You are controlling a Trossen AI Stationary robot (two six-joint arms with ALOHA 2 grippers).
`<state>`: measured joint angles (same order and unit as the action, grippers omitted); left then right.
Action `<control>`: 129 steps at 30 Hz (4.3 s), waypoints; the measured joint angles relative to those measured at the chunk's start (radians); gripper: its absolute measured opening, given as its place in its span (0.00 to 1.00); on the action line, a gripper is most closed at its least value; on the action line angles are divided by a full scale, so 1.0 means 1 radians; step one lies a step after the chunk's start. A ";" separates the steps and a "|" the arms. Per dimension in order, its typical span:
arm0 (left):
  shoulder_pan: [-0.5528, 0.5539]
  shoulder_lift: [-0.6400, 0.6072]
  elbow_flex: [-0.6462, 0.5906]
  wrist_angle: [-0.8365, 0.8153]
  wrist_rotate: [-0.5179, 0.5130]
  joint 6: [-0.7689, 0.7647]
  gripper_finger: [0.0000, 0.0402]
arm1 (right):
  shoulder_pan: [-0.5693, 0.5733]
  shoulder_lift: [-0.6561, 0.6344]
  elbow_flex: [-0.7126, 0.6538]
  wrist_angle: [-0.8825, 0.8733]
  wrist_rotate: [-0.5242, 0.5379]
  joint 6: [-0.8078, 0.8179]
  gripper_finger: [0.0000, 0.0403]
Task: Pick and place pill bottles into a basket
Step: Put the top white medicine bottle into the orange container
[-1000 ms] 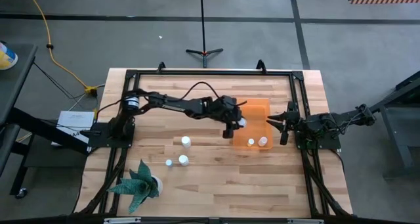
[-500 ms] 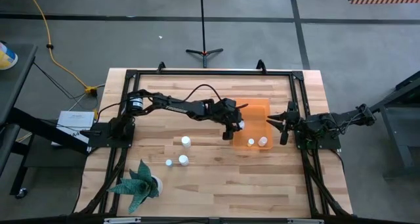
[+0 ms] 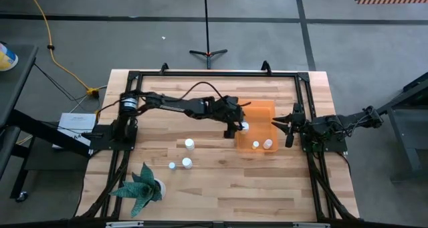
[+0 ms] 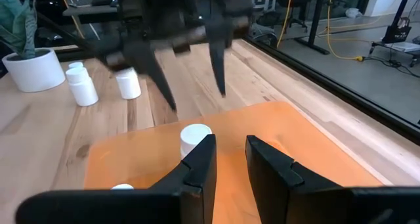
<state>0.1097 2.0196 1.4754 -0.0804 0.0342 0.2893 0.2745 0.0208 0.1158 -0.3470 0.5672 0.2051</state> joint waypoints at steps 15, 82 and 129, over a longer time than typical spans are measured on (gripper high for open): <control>-0.119 -0.143 -0.001 -0.940 0.044 -0.294 0.72 | 0.000 0.000 0.000 -0.004 0.012 0.008 0.18; -0.023 -0.107 0.162 -0.381 -0.046 0.310 0.48 | 0.000 -0.001 0.000 -0.015 0.025 0.056 0.18; 0.080 0.218 0.490 -0.581 0.003 0.334 0.49 | 0.000 0.012 0.000 -0.019 0.024 0.057 0.18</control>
<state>0.1898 2.2375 1.9655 -0.6617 0.0370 0.6231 0.2748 0.0330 0.1154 -0.3660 0.5912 0.2619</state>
